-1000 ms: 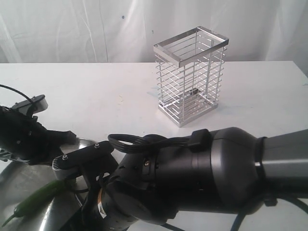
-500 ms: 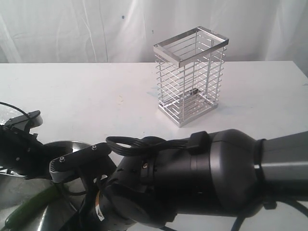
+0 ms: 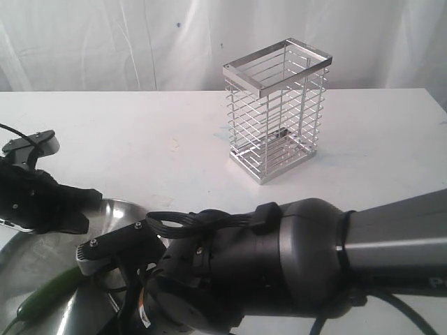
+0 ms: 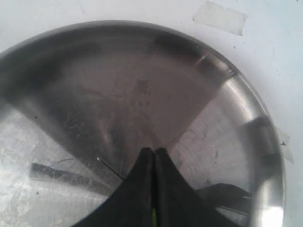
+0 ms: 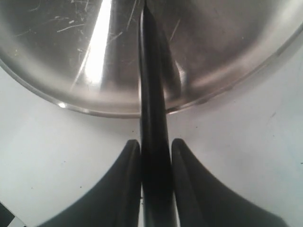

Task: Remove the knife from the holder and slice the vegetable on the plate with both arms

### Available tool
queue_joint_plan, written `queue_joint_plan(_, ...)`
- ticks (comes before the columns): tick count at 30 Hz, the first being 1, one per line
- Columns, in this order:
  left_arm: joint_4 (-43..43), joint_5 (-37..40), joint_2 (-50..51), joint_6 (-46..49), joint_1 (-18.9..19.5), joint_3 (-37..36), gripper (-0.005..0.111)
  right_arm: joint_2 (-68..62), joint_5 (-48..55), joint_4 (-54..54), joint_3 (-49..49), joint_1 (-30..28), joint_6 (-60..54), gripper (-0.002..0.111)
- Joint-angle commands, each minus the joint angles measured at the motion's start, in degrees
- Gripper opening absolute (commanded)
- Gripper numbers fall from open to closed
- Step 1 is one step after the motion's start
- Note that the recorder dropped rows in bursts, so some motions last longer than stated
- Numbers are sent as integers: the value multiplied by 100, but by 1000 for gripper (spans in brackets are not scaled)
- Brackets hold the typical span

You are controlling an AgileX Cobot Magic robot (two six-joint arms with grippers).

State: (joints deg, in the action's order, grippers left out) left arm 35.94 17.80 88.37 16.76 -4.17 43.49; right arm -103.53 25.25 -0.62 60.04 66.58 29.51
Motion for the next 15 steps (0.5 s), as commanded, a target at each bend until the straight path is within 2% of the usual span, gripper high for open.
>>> queue_joint_plan(1, -22, 88, 199, 21, 1, 12, 0, 4, 12, -18, -9, -19, 29, 0)
queue_joint_plan(10, 4, -237, 884, 301, 1, -363, 0, 4, -17, 62, -9, -19, 29, 0)
queue_joint_plan(15, 4, -233, 583, 301, 1, -232, 0, 4, 66, 247, -9, -19, 29, 0)
